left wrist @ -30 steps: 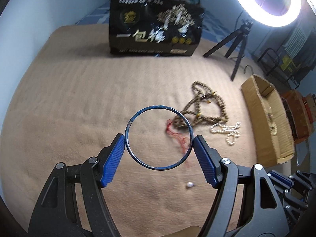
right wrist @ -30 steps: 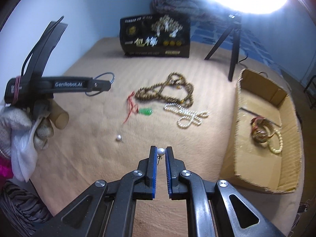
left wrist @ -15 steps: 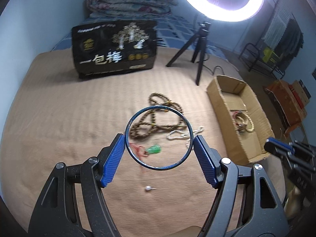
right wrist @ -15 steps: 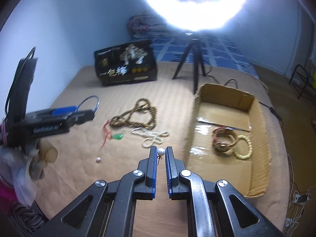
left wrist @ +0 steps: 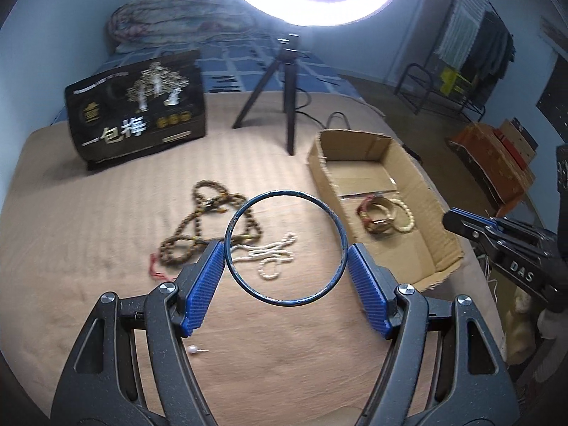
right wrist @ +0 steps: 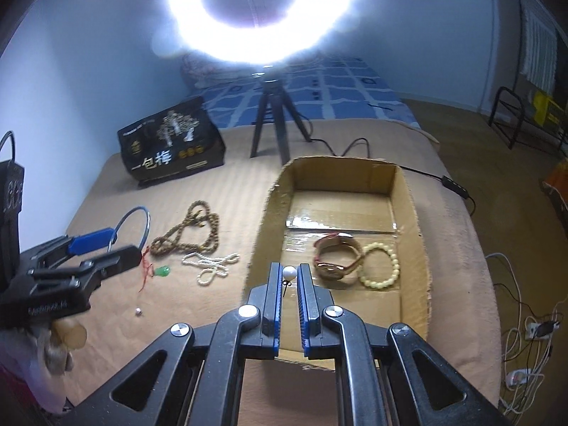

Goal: Organize jewelry
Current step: 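Carry the bangle into the box with left tool while right tool carries the pearl there, then release both, then withdraw both tools from the box back toward the remaining jewelry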

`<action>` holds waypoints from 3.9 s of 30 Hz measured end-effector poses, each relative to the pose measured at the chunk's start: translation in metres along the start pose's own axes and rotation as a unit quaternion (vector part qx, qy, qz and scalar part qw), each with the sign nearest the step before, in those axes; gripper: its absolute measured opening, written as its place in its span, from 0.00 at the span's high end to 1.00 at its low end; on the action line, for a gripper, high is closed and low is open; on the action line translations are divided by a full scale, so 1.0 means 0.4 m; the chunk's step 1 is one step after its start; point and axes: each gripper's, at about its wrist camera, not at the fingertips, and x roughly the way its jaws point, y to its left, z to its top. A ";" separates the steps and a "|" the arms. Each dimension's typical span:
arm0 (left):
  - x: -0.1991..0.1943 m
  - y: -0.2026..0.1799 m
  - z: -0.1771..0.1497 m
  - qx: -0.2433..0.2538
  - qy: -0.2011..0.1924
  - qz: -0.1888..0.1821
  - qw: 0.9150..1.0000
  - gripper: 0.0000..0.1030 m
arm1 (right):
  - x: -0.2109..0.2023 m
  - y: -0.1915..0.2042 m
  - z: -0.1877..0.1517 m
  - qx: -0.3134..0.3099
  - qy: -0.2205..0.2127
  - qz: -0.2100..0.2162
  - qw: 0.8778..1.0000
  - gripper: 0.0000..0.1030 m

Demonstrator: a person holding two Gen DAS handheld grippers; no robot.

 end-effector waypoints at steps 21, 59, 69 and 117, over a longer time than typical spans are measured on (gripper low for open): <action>0.126 -0.191 -0.007 0.048 0.028 -0.030 0.998 0.29 | 0.041 -0.118 -0.010 0.040 0.010 -0.021 0.999 0.94; 0.174 -0.248 -0.018 0.059 0.049 -0.036 0.996 0.28 | 0.031 -0.155 -0.009 0.067 -0.030 -0.056 0.996 0.16; 0.143 -0.238 -0.015 0.062 0.037 -0.031 0.997 0.28 | 0.017 -0.144 -0.006 0.064 -0.042 -0.062 0.995 0.13; 0.089 0.378 -0.056 -0.123 0.079 0.010 0.989 0.36 | 0.213 0.254 0.003 -0.055 0.041 0.076 0.995 0.26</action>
